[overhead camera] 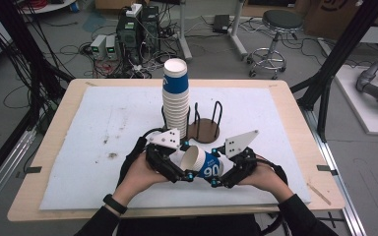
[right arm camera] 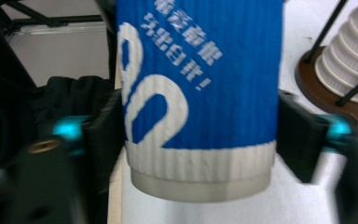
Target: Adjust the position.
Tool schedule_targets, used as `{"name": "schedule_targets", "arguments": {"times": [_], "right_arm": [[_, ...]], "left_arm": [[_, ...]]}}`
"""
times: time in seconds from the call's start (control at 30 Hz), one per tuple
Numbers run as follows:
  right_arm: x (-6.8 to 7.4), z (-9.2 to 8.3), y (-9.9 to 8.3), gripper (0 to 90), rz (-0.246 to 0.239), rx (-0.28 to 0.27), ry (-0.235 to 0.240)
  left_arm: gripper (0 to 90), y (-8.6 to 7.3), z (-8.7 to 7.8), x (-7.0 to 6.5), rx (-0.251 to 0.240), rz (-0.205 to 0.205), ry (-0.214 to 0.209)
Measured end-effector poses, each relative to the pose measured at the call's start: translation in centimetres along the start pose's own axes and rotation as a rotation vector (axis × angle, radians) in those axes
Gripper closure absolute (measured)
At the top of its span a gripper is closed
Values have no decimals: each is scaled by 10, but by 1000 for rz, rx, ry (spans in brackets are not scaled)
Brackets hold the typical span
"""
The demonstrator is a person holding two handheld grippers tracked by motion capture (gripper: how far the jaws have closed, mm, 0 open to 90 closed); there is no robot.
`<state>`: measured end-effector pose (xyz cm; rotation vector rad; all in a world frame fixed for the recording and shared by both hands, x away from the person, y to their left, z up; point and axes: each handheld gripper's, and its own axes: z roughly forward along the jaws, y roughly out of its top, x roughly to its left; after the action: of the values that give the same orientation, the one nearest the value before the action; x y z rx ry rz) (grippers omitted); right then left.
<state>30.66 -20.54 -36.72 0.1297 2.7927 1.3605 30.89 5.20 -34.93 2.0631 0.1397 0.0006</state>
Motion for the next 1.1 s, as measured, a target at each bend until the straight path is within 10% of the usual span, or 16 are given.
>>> {"name": "schedule_targets", "arguments": {"times": [0.23, 0.53, 0.8, 1.1], "right_arm": [[-6, -8, -6, 301, 40, -121, 9], [-8, -13, -8, 301, 74, -236, 33], [-8, -12, -9, 300, 76, -240, 21], [-3, -11, -3, 217, 61, -165, -26]], "left_arm": [[69, -3, -1, -2, -196, -35, 81], [69, -8, 2, 7, -350, -143, -12], [203, -5, 0, 7, -344, -111, -30], [219, 7, -2, 2, -188, -29, 5]]}}
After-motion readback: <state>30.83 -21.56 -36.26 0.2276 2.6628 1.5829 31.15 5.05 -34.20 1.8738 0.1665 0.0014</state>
